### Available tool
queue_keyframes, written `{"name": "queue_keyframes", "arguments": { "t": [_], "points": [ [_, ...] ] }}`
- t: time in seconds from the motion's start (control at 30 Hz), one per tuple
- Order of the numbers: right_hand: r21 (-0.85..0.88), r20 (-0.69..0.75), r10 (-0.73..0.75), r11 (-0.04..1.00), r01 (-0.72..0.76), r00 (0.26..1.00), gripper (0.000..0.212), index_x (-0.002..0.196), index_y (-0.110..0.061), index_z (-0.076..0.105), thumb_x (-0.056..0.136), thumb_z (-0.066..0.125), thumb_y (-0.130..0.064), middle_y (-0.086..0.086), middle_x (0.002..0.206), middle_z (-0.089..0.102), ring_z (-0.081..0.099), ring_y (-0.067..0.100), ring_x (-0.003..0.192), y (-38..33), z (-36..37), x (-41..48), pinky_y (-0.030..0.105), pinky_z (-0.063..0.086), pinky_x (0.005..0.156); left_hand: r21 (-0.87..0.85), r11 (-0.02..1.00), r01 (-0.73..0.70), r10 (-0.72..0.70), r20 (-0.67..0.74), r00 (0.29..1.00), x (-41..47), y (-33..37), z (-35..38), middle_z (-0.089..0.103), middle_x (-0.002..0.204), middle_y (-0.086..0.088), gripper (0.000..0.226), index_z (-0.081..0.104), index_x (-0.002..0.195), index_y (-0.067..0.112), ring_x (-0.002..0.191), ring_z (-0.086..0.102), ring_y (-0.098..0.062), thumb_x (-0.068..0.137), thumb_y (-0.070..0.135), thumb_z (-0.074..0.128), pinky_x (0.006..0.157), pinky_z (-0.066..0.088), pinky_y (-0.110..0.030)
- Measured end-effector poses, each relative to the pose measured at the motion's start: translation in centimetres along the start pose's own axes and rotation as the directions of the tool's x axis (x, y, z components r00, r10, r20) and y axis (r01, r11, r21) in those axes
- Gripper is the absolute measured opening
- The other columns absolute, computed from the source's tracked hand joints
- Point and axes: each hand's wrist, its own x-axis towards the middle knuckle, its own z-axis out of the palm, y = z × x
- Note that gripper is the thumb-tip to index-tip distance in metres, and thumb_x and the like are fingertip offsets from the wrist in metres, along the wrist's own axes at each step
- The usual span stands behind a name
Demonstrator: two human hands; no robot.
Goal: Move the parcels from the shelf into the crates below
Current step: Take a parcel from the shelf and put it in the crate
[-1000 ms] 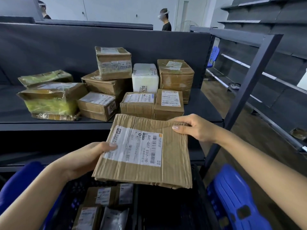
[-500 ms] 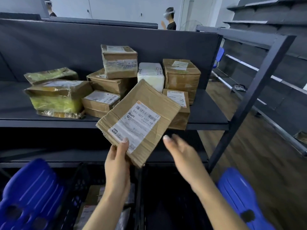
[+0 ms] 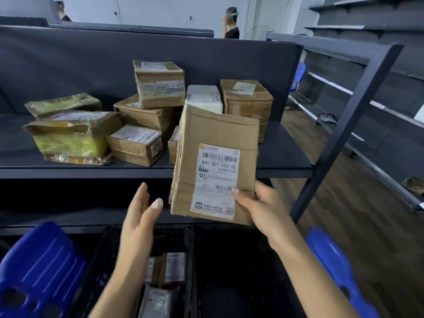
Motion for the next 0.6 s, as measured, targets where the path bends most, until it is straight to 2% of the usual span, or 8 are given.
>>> {"name": "queue_keyframes", "arguments": {
  "t": [0.07,0.1,0.17,0.23,0.33,0.43,0.47,0.6],
  "points": [
    [-0.147,0.022,-0.041,0.988,0.043,0.999,0.014,0.103,-0.031,0.069,0.089,0.067,-0.029,-0.022,0.099,0.073,0.067,-0.002,0.094,-0.7,-0.8,0.2,0.032,0.052,0.088,0.147,0.987,-0.066,0.045,0.143,0.989,0.5,2.1,-0.9,0.053,0.131,0.024,0.077,0.048,0.138,0.036,0.115,0.047,0.019,0.069,0.063,0.07,0.083,0.039,-0.003],
    [-0.203,0.037,-0.056,0.977,0.062,0.998,0.016,0.104,-0.032,0.069,0.089,0.067,-0.031,-0.023,0.098,0.072,0.066,-0.005,0.094,-1.1,-1.0,0.2,0.03,0.052,0.087,0.16,0.983,-0.089,0.053,0.216,0.975,0.6,2.9,-0.8,0.059,0.125,0.024,0.075,0.053,0.134,0.035,0.11,0.052,0.018,0.066,0.063,0.067,0.078,0.041,0.001],
    [-0.269,0.065,-0.087,0.958,0.101,0.994,0.018,0.106,-0.035,0.069,0.088,0.067,-0.033,-0.026,0.097,0.071,0.065,-0.006,0.093,-1.9,-0.9,0.1,0.027,0.052,0.085,0.161,0.977,-0.138,0.082,0.312,0.947,0.7,3.7,0.1,0.07,0.11,0.02,0.047,0.064,0.117,0.038,0.101,0.063,0.008,0.072,0.051,0.065,0.073,0.047,-0.004],
    [-0.322,0.065,-0.132,0.935,0.146,0.989,0.021,0.108,-0.037,0.068,0.088,0.066,-0.038,-0.026,0.096,0.071,0.065,-0.006,0.093,-2.5,-0.6,-0.1,0.025,0.052,0.084,0.223,0.952,-0.209,0.146,0.27,0.952,0.8,3.9,1.2,0.074,0.097,0.018,0.02,0.069,0.101,0.044,0.092,0.069,-0.001,0.083,0.039,0.062,0.075,0.054,-0.018],
    [-0.362,0.049,-0.182,0.913,0.187,0.982,0.032,0.118,-0.041,0.064,0.088,0.058,-0.051,-0.027,0.1,0.07,0.063,-0.005,0.098,-2.8,-0.8,-0.6,0.018,0.05,0.081,0.202,0.957,-0.209,0.167,0.203,0.965,1.1,3.5,1.6,0.075,0.093,0.013,0.02,0.073,0.094,0.04,0.088,0.071,-0.007,0.093,0.026,0.058,0.076,0.056,-0.031],
    [-0.263,0.021,-0.158,0.952,0.158,0.987,0.057,0.126,-0.045,0.057,0.076,0.052,-0.07,-0.026,0.104,0.069,0.062,-0.008,0.099,-2.4,-1.4,-1.3,0.015,0.049,0.081,0.127,0.979,-0.158,0.128,0.219,0.967,1.2,3.3,1.9,0.076,0.092,0.008,0.023,0.074,0.095,0.035,0.086,0.073,-0.012,0.094,0.021,0.056,0.068,0.057,-0.022],
    [-0.253,0.017,-0.155,0.955,0.154,0.988,0.059,0.126,-0.045,0.057,0.073,0.051,-0.071,-0.028,0.104,0.069,0.062,-0.01,0.098,-2.2,-1.5,-1.5,0.015,0.049,0.081,0.117,0.981,-0.157,0.128,0.229,0.965,1.1,3.2,2.0,0.076,0.092,0.008,0.023,0.073,0.098,0.034,0.085,0.073,-0.012,0.094,0.02,0.055,0.066,0.056,-0.019],
    [-0.29,-0.023,-0.165,0.945,0.151,0.986,0.032,0.11,-0.037,0.067,0.084,0.057,-0.053,-0.039,0.089,0.066,0.061,-0.017,0.087,-0.7,-1.7,-2.2,0.006,0.044,0.064,0.134,0.974,-0.18,0.142,0.257,0.956,0.5,2.2,2.6,0.075,0.097,0.011,0.026,0.068,0.115,0.028,0.089,0.072,-0.008,0.095,0.017,0.057,0.07,0.057,-0.02]
  ]
}}
